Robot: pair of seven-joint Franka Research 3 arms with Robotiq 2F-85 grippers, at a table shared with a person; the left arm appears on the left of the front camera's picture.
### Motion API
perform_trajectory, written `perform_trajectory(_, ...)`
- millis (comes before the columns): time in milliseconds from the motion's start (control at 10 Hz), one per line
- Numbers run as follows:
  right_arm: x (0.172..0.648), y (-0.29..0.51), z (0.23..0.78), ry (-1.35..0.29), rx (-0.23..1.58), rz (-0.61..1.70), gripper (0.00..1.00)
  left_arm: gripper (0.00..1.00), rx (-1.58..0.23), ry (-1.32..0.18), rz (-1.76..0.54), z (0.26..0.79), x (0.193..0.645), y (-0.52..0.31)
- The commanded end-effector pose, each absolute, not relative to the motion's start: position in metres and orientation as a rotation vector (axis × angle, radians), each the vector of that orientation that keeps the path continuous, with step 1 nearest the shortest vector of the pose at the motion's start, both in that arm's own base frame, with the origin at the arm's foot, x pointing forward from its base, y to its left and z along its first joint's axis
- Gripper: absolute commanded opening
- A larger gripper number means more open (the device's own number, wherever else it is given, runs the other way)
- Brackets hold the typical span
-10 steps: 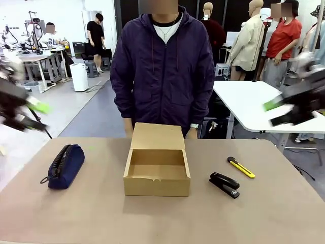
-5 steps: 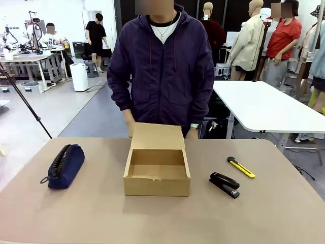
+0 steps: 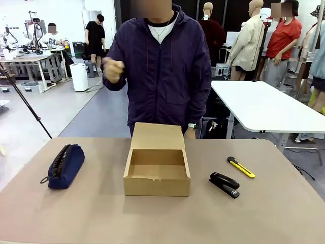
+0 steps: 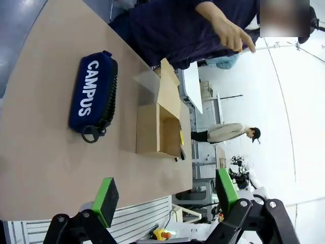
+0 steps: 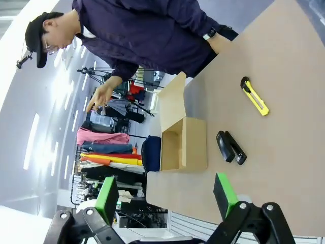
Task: Pack the items into the box.
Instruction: Pick up the item indicated by the person and place it inside the Mailer Box.
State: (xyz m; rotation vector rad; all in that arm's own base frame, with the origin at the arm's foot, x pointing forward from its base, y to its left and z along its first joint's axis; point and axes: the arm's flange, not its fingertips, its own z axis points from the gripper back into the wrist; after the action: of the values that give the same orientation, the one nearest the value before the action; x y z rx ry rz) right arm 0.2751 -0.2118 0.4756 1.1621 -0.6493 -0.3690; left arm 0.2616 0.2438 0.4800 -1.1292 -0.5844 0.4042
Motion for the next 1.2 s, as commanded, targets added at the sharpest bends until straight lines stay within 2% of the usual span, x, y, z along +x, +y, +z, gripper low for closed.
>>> perform_trajectory(0,0.274,-0.213,0.48,-0.677,1.177,-0.36,1.0,1.0,-1.147,-0.601,0.398,0.482,0.259,0.246)
perform_trajectory(700,0.274,-0.213,0.48,-0.677,1.177,-0.36,1.0,1.0,-1.129,-0.586,0.409,0.481,0.259,0.246)
perform_trajectory(900,0.274,-0.213,0.48,-0.677,1.177,-0.36,1.0,1.0,-0.836,-0.427,0.237,0.526,0.285,0.224)
perform_trajectory(1100,0.274,-0.213,0.48,-0.677,1.177,-0.36,1.0,1.0,-0.486,-0.266,0.071,0.566,0.341,0.175)
